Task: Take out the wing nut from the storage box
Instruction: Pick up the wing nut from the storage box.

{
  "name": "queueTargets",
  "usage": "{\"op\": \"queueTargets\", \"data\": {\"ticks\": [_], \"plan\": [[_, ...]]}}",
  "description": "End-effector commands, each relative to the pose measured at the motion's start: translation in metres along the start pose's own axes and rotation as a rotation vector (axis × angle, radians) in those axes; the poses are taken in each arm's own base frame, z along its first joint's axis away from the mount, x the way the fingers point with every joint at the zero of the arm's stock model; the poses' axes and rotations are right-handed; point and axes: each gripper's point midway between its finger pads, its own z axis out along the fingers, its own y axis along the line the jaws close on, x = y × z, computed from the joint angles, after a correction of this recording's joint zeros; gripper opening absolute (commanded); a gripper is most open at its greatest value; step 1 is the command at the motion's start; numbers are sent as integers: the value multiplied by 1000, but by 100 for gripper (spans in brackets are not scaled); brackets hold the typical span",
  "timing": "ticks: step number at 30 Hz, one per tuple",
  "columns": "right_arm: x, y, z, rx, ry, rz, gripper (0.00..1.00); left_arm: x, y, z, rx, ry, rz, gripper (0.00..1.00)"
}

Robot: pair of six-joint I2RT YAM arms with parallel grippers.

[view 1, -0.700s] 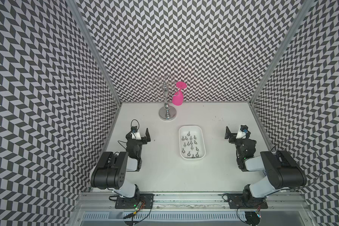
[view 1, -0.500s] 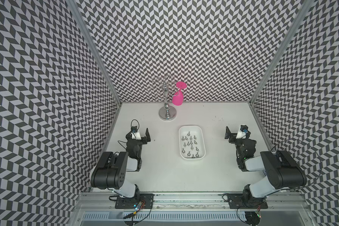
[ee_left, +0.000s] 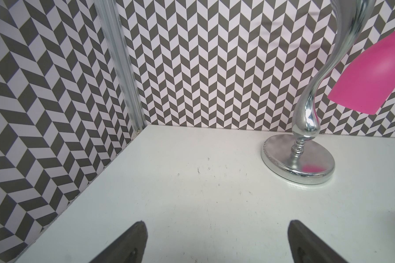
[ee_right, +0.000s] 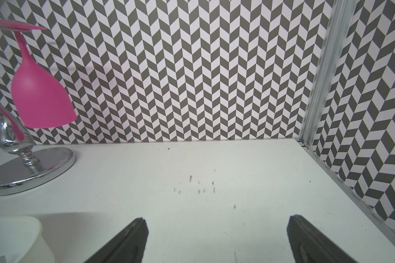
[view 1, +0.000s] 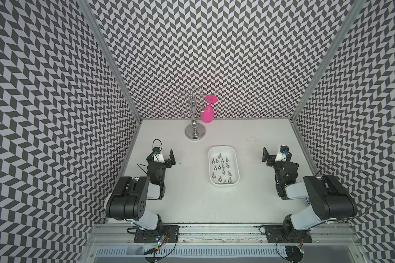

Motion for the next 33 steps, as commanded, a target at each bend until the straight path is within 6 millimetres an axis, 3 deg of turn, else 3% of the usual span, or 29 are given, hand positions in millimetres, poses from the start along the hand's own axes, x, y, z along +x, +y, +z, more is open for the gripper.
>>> {"op": "queueTargets", "data": {"ticks": [1, 8, 12, 14, 16, 18, 20, 22, 23, 24, 25, 26, 28, 29, 31, 33], "plan": [[-7, -1, -1, -1, -32, 8, 100, -9, 0, 1, 2, -28, 6, 100], [-6, 0, -1, -7, -32, 0, 99, -9, 0, 1, 0, -29, 7, 100], [-19, -1, 4, 18, -28, -7, 100, -25, -28, 12, 78, 28, 90, 100], [-35, -3, 15, 69, 17, -6, 100, -42, -33, 26, 44, 111, 55, 100], [-60, -14, 26, 168, 56, 167, 100, -62, -42, 34, 62, 165, -1, 100], [-73, -13, 33, 205, 188, 348, 100, -85, -48, 32, 47, 192, -71, 100], [-67, -16, 34, 243, 257, 429, 100, -106, -54, 23, 66, 190, -173, 100], [-43, -24, 37, 268, 336, 550, 100, -121, -54, 11, 87, 177, -307, 100], [-34, -16, 42, 174, 399, 590, 98, -120, -46, 4, 62, 200, -419, 100], [-29, -4, 46, 65, 440, 618, 85, -116, -40, 0, 60, 230, -518, 100], [-28, 9, 49, -50, 468, 630, 58, -117, -42, -5, 151, 237, -590, 100], [-28, 15, 51, -81, 488, 650, 45, -121, -50, -10, 283, 223, -635, 93], [-32, 27, 50, -129, 519, 647, 32, -122, -51, -16, 362, 236, -698, 69], [-33, 37, 48, -155, 546, 609, 29, -121, -53, -18, 372, 262, -693, 53], [-40, 60, 43, -143, 577, 495, 29, -113, -59, -18, 379, 339, -667, 31], [-43, 98, 33, -179, 598, 371, 30, -100, -72, -20, 402, 421, -630, 28]]}}
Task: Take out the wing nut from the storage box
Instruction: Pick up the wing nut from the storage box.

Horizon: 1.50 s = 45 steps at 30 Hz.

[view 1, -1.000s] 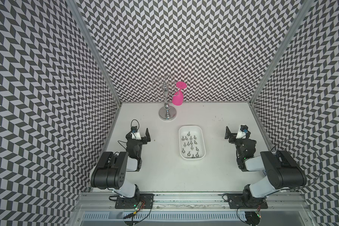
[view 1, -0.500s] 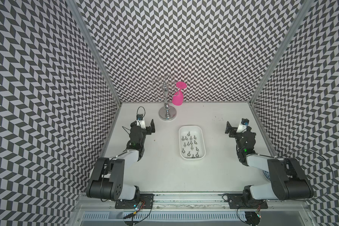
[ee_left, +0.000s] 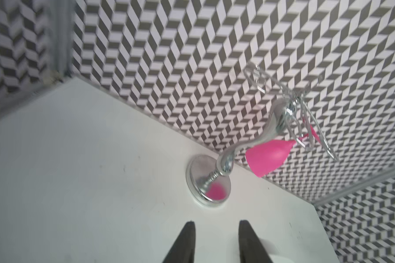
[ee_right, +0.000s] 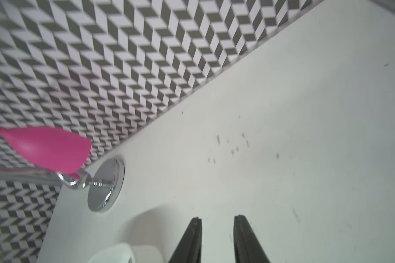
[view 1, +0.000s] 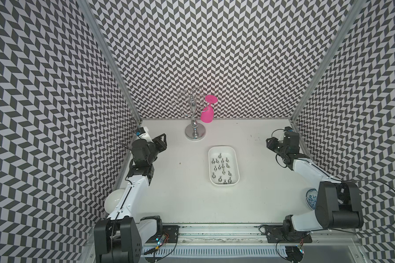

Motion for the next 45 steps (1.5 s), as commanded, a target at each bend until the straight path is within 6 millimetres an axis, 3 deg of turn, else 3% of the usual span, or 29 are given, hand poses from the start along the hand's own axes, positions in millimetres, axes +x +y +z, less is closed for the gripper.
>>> {"op": "queueTargets", "data": {"ticks": [1, 4, 7, 10, 14, 19, 25, 45], "plan": [[19, 78, -17, -89, 50, -220, 32, 42, -26, 4, 75, 226, -10, 30], [65, 112, -9, -80, 162, -385, 32, 85, -33, 14, 20, 372, 108, 35], [106, 130, 5, -40, 260, -533, 31, 123, -42, 17, 36, 514, 154, 35], [128, 143, 18, -71, 323, -577, 28, 146, -46, 15, 89, 566, 121, 41], [142, 150, 38, -70, 377, -603, 35, 163, -64, 12, 194, 632, 89, 46], [153, 145, 64, -16, 428, -610, 36, 173, -64, 14, 203, 672, 63, 49], [159, 134, 80, 55, 440, -601, 35, 174, -62, 16, 190, 678, 65, 50], [182, 118, 90, 98, 507, -589, 31, 174, -64, 13, 196, 678, 51, 49]]}}
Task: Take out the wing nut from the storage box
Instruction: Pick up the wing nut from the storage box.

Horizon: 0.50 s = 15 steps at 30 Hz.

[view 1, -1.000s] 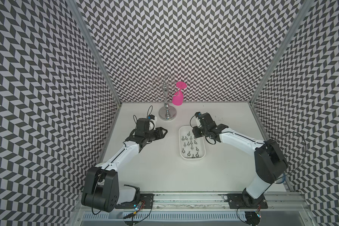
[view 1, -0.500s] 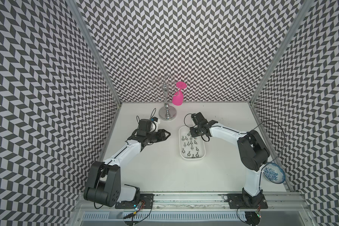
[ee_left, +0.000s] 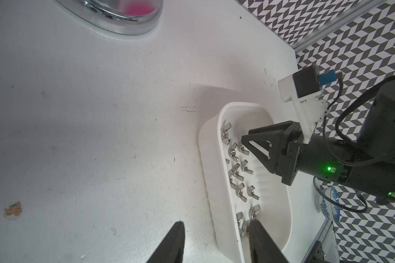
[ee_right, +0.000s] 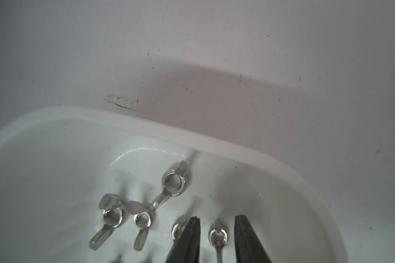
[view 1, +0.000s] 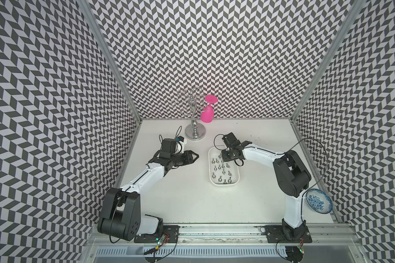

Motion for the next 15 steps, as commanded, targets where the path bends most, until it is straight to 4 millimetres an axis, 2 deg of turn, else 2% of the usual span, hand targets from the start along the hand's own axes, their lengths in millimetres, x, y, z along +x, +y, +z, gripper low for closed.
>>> {"op": "queueTargets", "data": {"ticks": [1, 10, 15], "plan": [[-1, 2, 6, 10, 12, 4, 31, 0, -7, -1, 21, 2, 9, 49], [7, -3, 13, 45, 36, 2, 29, -1, -8, -3, 22, -3, 12, 49], [8, -6, 15, 61, 33, 9, 23, 0, -7, -3, 21, 0, 11, 49]]}}
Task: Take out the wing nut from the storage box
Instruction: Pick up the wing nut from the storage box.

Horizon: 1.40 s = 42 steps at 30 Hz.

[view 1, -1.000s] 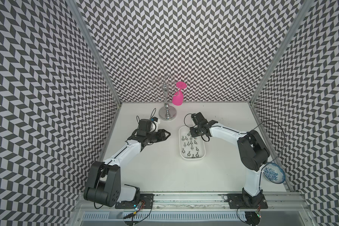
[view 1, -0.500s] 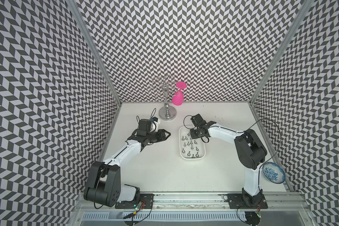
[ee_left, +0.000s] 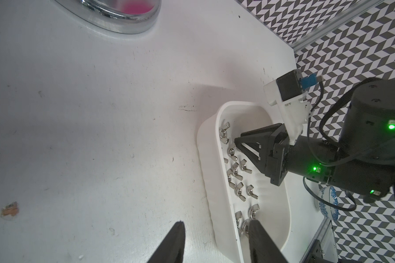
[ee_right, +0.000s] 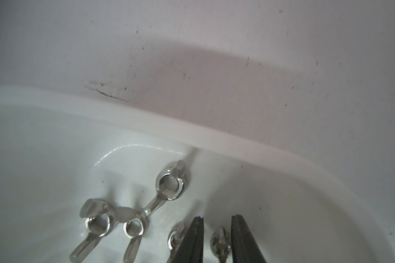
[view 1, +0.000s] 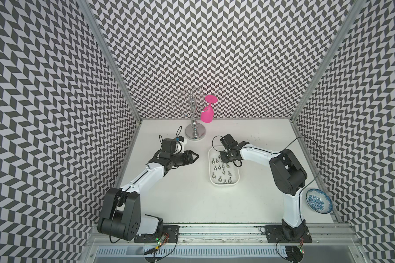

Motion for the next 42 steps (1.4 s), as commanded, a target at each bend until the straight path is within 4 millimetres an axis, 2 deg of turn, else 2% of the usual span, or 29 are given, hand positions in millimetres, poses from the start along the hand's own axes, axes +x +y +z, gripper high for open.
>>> {"op": "queueTargets", "data": {"ticks": [1, 9, 14, 18, 21, 25, 29, 32, 36, 39, 42], "plan": [[1, -3, 5, 31, 1, 10, 22, 0, -6, -3, 15, -2, 10, 49], [5, -3, 9, 30, 14, 5, 14, 0, -6, -3, 13, -1, 12, 48], [3, -3, 4, 14, -18, 18, 9, -1, -7, -3, 13, -2, 16, 48], [3, 1, 1, -8, -31, 22, 1, -1, -7, -3, 12, -1, 16, 48], [0, 3, -4, -30, -49, 31, 0, 0, -6, -3, 10, 2, 14, 48], [-13, 11, -29, -82, -103, 43, 0, 1, -5, -2, 10, 7, 13, 48], [-32, 11, -72, -98, -191, 48, 0, 1, -5, 0, 13, 14, 12, 48], [-39, 6, -93, -89, -239, 56, 0, 3, -8, 3, 16, 22, 15, 48], [-37, -4, -101, -49, -249, 67, 0, 6, -18, 6, 27, 35, 25, 48], [-32, -30, -100, 20, -250, 105, 0, 8, -42, 11, 57, 41, 54, 48], [-23, -63, -95, 36, -243, 186, 0, 15, -77, 20, 110, 54, 98, 48]]}}
